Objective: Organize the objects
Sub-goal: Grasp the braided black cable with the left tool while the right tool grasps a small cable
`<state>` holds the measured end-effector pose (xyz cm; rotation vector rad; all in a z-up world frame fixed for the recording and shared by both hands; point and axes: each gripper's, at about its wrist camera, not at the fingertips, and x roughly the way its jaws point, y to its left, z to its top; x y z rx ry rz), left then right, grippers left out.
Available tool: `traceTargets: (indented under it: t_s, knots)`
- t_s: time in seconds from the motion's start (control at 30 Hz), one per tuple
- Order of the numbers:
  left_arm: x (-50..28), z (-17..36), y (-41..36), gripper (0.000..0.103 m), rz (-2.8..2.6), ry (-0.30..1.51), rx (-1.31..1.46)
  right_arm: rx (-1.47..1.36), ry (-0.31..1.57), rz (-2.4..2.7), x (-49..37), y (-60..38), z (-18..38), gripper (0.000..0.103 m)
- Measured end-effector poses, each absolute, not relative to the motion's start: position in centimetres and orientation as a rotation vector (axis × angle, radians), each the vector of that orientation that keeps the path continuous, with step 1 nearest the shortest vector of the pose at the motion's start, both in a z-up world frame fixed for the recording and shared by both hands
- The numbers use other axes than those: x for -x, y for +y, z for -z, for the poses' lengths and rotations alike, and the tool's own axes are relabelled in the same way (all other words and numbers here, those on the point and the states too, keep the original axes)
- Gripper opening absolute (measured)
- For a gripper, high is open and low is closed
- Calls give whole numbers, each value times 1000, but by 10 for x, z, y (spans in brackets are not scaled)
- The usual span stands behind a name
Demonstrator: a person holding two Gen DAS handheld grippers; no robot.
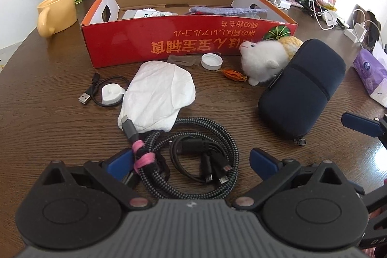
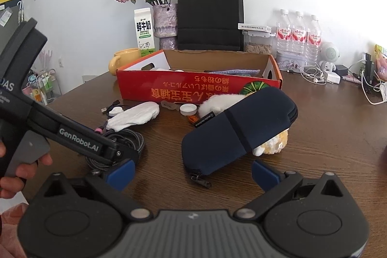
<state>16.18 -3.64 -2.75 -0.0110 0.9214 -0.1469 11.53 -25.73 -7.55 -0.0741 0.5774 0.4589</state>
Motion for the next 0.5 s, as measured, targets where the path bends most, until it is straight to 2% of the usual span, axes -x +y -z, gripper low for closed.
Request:
traceTargets:
  t_s: [0.5]
  knots:
    - [-162, 39, -46, 103, 96, 893, -58, 72, 592, -444, -119, -257, 83, 103]
